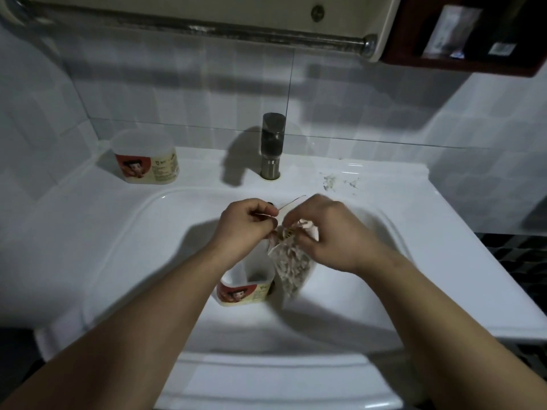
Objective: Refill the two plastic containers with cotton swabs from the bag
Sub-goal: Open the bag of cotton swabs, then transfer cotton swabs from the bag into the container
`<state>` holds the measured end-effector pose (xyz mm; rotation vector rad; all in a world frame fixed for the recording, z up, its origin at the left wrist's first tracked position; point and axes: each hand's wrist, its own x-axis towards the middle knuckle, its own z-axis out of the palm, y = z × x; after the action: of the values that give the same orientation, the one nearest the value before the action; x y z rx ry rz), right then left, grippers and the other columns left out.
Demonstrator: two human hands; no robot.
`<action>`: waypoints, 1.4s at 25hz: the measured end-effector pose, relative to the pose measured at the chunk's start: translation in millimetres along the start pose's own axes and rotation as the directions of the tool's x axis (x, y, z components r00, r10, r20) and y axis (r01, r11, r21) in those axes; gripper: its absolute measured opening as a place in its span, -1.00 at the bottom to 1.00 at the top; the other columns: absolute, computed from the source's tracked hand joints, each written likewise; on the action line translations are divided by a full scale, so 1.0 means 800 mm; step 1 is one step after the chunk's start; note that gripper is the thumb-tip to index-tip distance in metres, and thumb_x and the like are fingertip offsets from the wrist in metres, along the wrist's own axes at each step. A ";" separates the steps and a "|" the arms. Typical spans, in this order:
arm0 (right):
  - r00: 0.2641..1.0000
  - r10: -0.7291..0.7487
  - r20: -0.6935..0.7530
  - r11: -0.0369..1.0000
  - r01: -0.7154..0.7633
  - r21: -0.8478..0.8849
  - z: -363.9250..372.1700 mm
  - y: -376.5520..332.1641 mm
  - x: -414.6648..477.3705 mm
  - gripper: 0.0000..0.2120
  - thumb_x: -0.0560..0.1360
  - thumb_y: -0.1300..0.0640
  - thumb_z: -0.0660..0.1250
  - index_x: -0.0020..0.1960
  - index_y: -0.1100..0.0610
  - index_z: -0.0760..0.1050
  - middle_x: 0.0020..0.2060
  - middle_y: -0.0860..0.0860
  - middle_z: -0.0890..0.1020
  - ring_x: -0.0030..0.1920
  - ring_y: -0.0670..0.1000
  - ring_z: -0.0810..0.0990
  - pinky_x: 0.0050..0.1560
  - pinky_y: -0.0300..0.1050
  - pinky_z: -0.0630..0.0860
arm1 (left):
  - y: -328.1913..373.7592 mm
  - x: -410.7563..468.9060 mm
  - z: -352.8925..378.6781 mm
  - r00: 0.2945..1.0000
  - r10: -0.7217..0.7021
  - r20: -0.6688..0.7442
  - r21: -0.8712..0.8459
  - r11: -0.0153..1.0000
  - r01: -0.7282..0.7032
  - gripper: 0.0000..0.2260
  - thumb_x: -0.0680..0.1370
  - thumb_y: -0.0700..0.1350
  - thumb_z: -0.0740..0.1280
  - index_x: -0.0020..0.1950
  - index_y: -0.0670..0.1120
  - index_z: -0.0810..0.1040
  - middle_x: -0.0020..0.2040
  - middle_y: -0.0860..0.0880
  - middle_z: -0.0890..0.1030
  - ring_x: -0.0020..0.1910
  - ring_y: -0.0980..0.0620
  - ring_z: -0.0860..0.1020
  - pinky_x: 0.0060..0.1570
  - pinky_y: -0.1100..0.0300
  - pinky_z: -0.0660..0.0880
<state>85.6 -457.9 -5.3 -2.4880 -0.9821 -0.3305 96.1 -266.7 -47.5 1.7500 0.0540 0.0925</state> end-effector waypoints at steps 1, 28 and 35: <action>0.992 -0.022 0.123 0.998 0.028 -0.053 -0.001 -0.001 0.003 -0.76 0.45 0.19 0.38 0.06 -0.01 0.70 -0.10 -0.09 0.71 -0.01 -0.03 0.59 0.02 -0.14 0.53 | -0.001 -0.001 0.001 1.000 0.007 -0.003 0.012 1.000 -0.007 -0.75 0.50 -0.37 0.45 -0.16 0.01 0.71 -0.09 -0.04 0.74 -0.12 -0.03 0.73 0.07 -0.04 0.67; 0.939 0.276 0.207 0.951 -0.298 0.083 0.005 0.038 0.046 -0.91 0.41 0.06 0.48 -0.21 -0.12 0.64 -0.29 -0.18 0.67 -0.24 -0.25 0.61 -0.18 -0.26 0.50 | 0.023 0.005 0.009 0.829 0.555 0.069 0.383 0.753 -0.536 -0.72 0.52 -0.35 0.39 0.10 -0.03 0.70 0.05 0.06 0.65 0.02 0.19 0.62 -0.02 0.39 0.56; 0.939 0.344 0.009 0.895 -0.331 0.299 -0.006 0.050 0.043 -0.92 0.44 0.08 0.54 -0.20 -0.03 0.66 -0.33 -0.14 0.69 -0.29 -0.17 0.67 -0.22 -0.29 0.55 | 0.009 0.012 0.018 0.977 0.214 0.024 0.139 0.967 -0.215 -0.70 0.59 -0.30 0.34 0.10 0.11 0.65 0.01 0.16 0.71 0.02 0.26 0.66 0.04 0.24 0.60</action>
<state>137.2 -466.0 -0.8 -2.3042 -0.5183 -0.1145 107.3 -281.0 -42.4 1.8937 -0.1394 0.2442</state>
